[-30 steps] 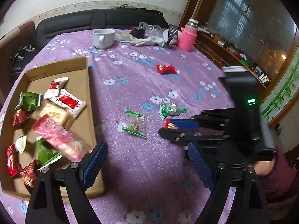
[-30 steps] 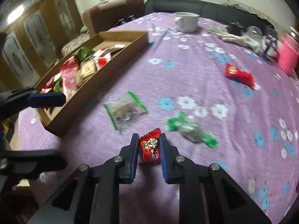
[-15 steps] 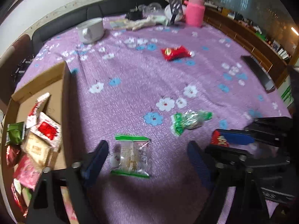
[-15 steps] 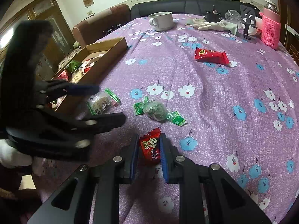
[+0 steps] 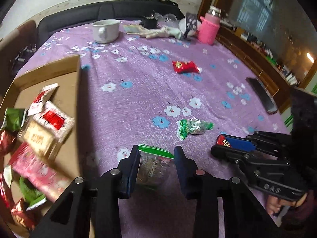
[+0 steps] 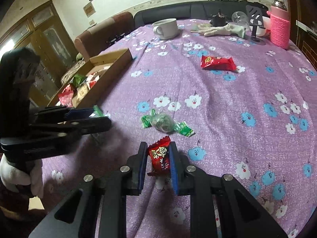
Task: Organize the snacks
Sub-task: 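Carry both snacks into the cardboard tray and open both tools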
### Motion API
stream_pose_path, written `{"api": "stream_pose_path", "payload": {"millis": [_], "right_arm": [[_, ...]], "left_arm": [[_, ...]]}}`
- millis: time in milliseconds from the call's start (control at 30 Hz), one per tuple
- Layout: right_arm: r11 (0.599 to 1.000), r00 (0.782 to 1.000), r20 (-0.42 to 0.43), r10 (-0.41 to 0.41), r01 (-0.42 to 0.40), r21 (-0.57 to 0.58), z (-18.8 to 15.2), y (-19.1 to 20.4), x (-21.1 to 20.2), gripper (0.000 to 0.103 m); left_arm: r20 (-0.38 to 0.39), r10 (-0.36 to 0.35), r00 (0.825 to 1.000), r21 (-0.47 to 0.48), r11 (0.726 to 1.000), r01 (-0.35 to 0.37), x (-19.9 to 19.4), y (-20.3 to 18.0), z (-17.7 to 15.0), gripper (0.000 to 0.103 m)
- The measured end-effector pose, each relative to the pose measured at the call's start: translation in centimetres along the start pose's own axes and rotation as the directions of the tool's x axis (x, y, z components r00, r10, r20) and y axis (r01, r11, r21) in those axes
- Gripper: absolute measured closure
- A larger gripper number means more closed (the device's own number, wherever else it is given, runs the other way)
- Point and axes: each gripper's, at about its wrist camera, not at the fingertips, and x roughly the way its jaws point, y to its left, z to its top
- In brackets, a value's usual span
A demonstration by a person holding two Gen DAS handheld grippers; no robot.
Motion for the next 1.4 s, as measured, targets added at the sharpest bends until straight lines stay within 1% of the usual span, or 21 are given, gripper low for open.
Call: {"api": "stream_pose_path", "payload": {"millis": [167,333,467,633,833,900,967,1033,1100,1200,1233,1267,1300,1333,1400], "right_arm": [[1.000,1.000,0.013,0.014,-0.014,-0.009,0.6,1.5,-0.7,0.083],[0.998,0.999,0.016,0.033,-0.032,-0.056,1.5,4.3,-0.9,0.083],[0.993,0.998,0.003,0.062,-0.061,-0.105,2.3,7.3,-0.4,0.082],[0.980,0.994,-0.027,0.109,-0.112,-0.162,3.3,11.5,1.0,0.082],[0.960,0.989,-0.063,0.131,-0.142,-0.240,4.5,16.5,3.1,0.082],[0.957,0.990,-0.074,0.122,-0.137,-0.257,5.0,17.6,4.1,0.082],[0.954,0.991,-0.083,0.105,-0.124,-0.272,5.5,18.4,5.2,0.082],[0.954,0.993,-0.087,0.080,-0.102,-0.282,6.1,18.9,6.1,0.082],[0.956,0.994,-0.090,0.066,-0.089,-0.280,6.6,19.1,6.9,0.082],[0.962,0.994,-0.091,0.052,-0.075,-0.261,7.4,19.1,8.1,0.081],[0.964,0.995,-0.085,0.048,-0.069,-0.256,7.5,19.2,8.3,0.076],[0.966,0.996,-0.079,0.042,-0.061,-0.251,7.7,19.1,8.6,0.066],[0.969,0.997,-0.068,0.037,-0.052,-0.240,8.0,19.0,8.8,0.060],[0.972,0.998,-0.054,0.036,-0.047,-0.228,8.3,18.8,8.7,0.051],[0.979,0.999,-0.024,0.044,-0.048,-0.198,8.8,18.3,8.3,0.050]], "left_arm": [[0.066,-0.042,0.997,-0.092,0.995,0.048,-3.1,2.6,-0.3,0.066],[0.150,-0.017,0.989,-0.186,0.981,0.046,-6.5,6.5,-1.0,0.066],[0.195,0.008,0.981,-0.259,0.965,0.043,-8.5,9.8,-2.2,0.066],[0.206,0.018,0.978,-0.330,0.942,0.052,-9.4,12.9,-4.0,0.066],[0.168,0.004,0.986,-0.369,0.928,0.059,-8.9,14.8,-5.8,0.065],[0.142,-0.011,0.990,-0.378,0.923,0.065,-8.3,15.2,-6.2,0.062],[0.146,-0.028,0.989,-0.379,0.922,0.082,-8.3,15.3,-6.5,0.045],[0.155,-0.028,0.987,-0.372,0.925,0.085,-8.6,15.2,-6.5,0.037],[0.171,-0.026,0.985,-0.364,0.927,0.087,-9.2,15.2,-6.5,0.035],[0.198,-0.020,0.980,-0.362,0.928,0.093,-10.2,15.5,-6.5,0.030],[0.208,-0.019,0.978,-0.364,0.927,0.095,-10.5,15.6,-6.5,0.029],[0.221,-0.018,0.975,-0.368,0.924,0.101,-10.8,15.8,-6.6,0.028],[0.228,-0.018,0.973,-0.371,0.923,0.104,-11.0,15.9,-6.5,0.028],[0.238,-0.017,0.971,-0.377,0.920,0.108,-11.3,16.1,-6.6,0.027],[0.246,-0.010,0.969,-0.385,0.916,0.107,-11.6,16.3,-6.6,0.025]]}}
